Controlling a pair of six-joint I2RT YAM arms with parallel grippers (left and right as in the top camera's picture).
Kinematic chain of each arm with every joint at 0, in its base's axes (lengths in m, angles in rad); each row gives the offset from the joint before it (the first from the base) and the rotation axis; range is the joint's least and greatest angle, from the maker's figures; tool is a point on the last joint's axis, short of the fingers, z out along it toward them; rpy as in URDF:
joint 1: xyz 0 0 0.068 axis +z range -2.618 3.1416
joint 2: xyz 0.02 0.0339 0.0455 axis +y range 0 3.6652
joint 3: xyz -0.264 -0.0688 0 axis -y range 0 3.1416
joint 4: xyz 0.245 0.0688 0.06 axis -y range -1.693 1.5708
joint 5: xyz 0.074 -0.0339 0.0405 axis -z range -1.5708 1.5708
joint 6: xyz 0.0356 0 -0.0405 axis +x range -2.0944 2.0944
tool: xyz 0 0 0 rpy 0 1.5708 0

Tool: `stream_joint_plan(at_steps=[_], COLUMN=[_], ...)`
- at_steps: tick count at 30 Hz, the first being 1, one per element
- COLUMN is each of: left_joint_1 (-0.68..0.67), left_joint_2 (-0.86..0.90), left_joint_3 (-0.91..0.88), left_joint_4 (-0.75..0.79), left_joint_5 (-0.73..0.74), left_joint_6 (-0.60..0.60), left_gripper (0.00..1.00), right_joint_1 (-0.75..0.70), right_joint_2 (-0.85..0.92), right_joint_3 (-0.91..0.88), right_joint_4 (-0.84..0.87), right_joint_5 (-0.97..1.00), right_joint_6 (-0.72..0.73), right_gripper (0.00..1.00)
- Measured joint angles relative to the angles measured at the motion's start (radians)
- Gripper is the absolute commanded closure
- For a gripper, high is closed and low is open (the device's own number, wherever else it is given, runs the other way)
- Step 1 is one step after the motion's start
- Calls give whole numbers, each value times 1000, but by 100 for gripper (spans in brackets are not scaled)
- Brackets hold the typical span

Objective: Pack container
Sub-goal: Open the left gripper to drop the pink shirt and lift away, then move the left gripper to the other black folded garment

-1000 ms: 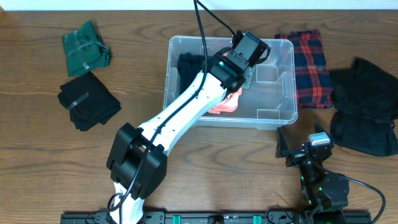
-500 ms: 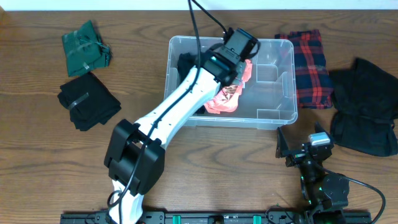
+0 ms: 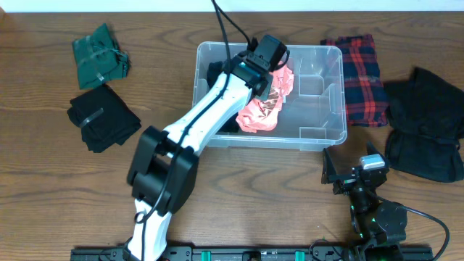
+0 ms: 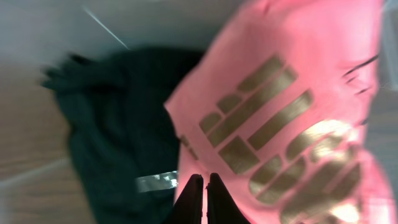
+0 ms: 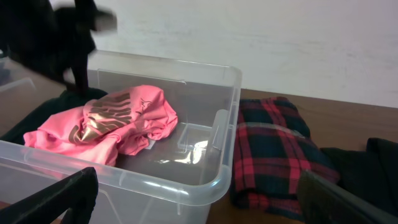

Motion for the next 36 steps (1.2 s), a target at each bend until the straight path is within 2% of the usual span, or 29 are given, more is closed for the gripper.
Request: stream_joint_plan(at_steps=[6, 20, 21, 23, 29, 36], left_joint_1=[0, 10, 14, 24, 94, 298], left_joint_2=[60, 50, 42, 17, -130, -310], left_joint_3=[-10, -9, -8, -7, 3, 14], left_joint_4=[-30, -55, -57, -59, -62, -96], left_joint_5=[55, 154, 166, 182, 207, 216], left_joint_6=[0, 0, 0, 3, -8, -8], left_gripper=[94, 94, 89, 77, 77, 77], right_joint_1=[0, 0, 0, 0, 0, 0], right_joint_2=[0, 0, 0, 0, 0, 0], right_joint_3=[0, 0, 0, 0, 0, 0], right_joint_4=[0, 0, 0, 0, 0, 0], right_joint_5=[0, 0, 0, 0, 0, 0], right_joint_6=[0, 0, 0, 0, 0, 0], right_gripper=[1, 1, 1, 1, 1, 1])
